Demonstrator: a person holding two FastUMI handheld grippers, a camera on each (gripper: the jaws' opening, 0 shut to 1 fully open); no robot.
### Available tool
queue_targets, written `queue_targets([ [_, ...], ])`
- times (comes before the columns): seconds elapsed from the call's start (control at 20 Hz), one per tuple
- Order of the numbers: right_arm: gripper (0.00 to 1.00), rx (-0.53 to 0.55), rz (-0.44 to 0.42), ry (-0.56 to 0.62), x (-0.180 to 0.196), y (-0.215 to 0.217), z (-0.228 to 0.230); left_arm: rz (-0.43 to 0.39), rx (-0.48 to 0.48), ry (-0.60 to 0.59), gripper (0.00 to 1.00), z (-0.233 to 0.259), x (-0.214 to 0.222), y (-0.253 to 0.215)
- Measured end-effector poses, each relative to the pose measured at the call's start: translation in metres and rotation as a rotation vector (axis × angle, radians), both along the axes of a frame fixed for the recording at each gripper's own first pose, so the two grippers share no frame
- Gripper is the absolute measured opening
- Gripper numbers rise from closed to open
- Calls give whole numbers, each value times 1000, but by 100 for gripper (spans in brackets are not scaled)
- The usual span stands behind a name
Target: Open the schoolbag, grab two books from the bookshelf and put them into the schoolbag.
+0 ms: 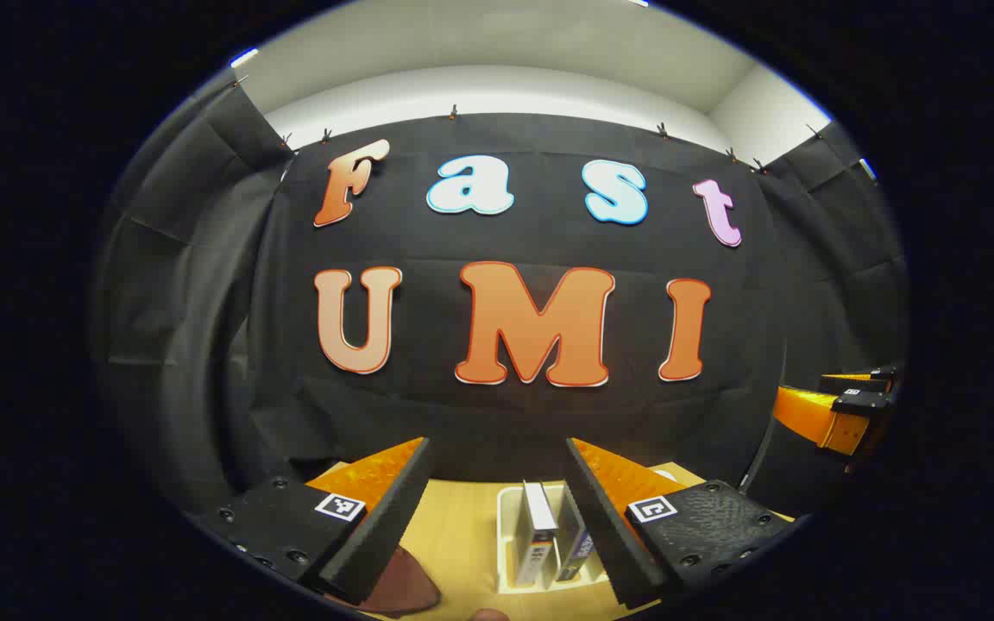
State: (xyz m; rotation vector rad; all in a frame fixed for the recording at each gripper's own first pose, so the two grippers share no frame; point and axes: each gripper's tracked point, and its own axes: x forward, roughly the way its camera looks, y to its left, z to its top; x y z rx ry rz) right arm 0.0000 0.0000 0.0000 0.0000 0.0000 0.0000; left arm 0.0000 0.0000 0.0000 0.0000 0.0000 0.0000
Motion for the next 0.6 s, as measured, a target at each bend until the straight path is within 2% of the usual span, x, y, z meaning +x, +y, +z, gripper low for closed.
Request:
queue_targets([
  [0.2,96,-5,23,9,4,48,-2,3,10,-26,94,11,15,42],
  [0.25,100,-1,45,6,6,59,-1,1,22,-34,94,13,19,48],
  [0.3,100,-5,59,8,7,65,-1,0,29,-33,94,14,25,53],
  [0.4,100,-20,102,4,11,76,-1,12,25,-33,95,14,27,57],
  [0.45,96,-31,129,-1,13,81,-2,21,23,-47,94,16,26,57],
  [0.5,96,-48,154,-19,14,84,1,38,30,-61,94,17,24,57],
  [0.6,96,-68,158,-41,17,76,3,58,39,-76,94,15,21,50],
])
